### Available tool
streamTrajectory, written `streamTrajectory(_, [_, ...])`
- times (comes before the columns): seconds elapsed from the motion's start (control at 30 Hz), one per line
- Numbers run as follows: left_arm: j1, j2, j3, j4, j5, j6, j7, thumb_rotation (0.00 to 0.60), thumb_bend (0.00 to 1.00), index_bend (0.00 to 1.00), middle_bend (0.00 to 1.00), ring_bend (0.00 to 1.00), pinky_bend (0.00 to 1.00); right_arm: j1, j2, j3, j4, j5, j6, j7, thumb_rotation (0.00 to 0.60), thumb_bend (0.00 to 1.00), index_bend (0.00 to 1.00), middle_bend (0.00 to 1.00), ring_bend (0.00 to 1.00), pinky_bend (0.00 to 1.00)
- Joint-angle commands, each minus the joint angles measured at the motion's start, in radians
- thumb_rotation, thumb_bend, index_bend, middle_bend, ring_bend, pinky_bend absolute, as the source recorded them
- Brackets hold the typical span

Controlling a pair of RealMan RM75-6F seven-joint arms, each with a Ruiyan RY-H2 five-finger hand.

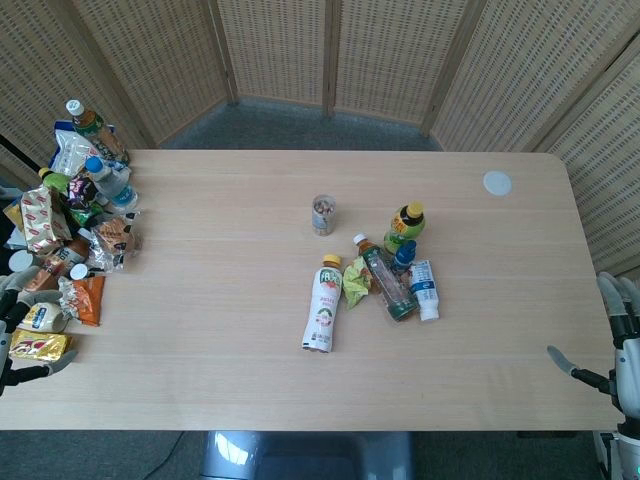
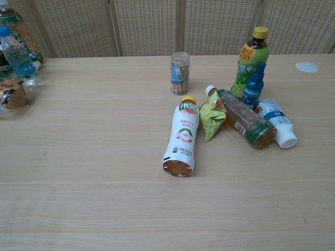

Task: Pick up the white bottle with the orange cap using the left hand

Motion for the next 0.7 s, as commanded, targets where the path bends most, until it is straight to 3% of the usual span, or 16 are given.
streamTrajectory(0.03, [-0.002, -0.007, 0.001, 0.005, 0.005, 0.0, 0.007, 0.6, 0.0, 0.3, 0.0, 0.0, 0.0, -0.001, 0.004, 0.003, -0.001, 0.003, -0.01, 0.006, 0.6, 0.0, 0.0, 0.0, 0.0, 0.0])
streamTrajectory(0.2, [-0.027, -0.068, 0.008, 0.068, 0.086, -0.01, 0.028, 0.6, 0.0, 0.33, 0.1, 0.06, 0.0, -0.002, 0.007, 0.008, -0.003, -0.004, -0.007, -0.002, 0.6, 0.0, 0.0, 0.0, 0.0, 0.0])
streamTrajectory(0.33, [-0.093, -0.125, 0.01, 0.151, 0.177, -0.074, 0.046, 0.6, 0.0, 0.19, 0.03, 0.03, 0.0, -0.007, 0.015, 0.017, -0.007, 0.002, 0.0, 0.014, 0.6, 0.0, 0.0, 0.0, 0.0, 0.0])
streamTrajectory(0.43, [-0.178, -0.174, -0.003, 0.247, 0.282, -0.132, 0.08, 0.6, 0.0, 0.11, 0.0, 0.0, 0.0, -0.01, 0.022, 0.024, -0.008, 0.01, 0.0, 0.033, 0.6, 0.0, 0.0, 0.0, 0.0, 0.0])
streamTrajectory(0.7, [-0.43, -0.341, -0.033, 0.547, 0.511, -0.235, 0.067, 0.6, 0.0, 0.02, 0.0, 0.0, 0.0, -0.023, 0.042, 0.04, -0.019, 0.023, 0.014, 0.074, 0.6, 0.0, 0.0, 0.0, 0.0, 0.0])
